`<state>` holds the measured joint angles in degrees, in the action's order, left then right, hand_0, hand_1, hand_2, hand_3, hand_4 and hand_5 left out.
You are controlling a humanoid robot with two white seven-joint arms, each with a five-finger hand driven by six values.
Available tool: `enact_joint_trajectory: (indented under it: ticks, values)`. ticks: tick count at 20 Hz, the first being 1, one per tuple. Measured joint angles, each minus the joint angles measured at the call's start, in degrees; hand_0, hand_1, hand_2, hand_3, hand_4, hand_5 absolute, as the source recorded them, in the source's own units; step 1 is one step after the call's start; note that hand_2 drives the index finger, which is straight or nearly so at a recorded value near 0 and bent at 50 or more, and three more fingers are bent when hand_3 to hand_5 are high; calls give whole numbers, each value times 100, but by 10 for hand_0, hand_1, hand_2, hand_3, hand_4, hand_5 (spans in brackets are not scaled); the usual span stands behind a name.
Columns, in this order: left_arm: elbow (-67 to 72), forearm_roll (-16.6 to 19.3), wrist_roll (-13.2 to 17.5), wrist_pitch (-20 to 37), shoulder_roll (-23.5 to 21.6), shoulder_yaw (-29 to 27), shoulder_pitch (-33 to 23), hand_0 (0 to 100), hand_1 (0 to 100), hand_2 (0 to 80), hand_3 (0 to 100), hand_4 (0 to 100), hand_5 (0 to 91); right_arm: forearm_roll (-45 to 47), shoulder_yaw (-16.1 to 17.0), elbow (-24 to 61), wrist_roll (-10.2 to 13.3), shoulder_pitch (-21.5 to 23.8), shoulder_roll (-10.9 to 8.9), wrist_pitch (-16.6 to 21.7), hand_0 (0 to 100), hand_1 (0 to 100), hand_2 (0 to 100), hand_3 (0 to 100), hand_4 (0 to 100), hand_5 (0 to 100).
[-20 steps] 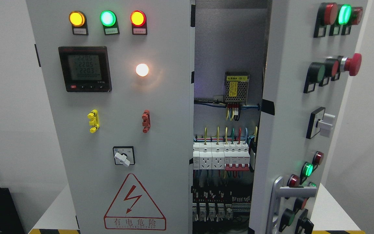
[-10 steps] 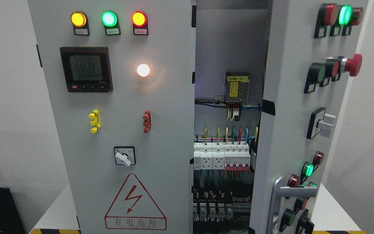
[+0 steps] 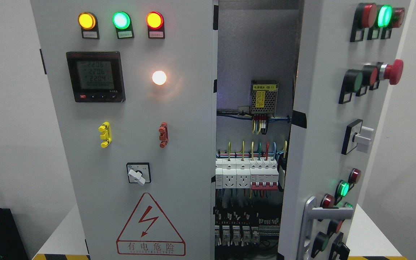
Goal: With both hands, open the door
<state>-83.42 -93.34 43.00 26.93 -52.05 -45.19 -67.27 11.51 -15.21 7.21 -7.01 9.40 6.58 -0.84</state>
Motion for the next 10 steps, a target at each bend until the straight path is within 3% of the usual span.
enact_joint_trajectory:
  ticks: [10]
  values:
    - [-404,-553,104,-269,-2108,-793,628,120,389,0,0,0,0,0,0,0,-19,0,1,0,120,389,0,0,0,0]
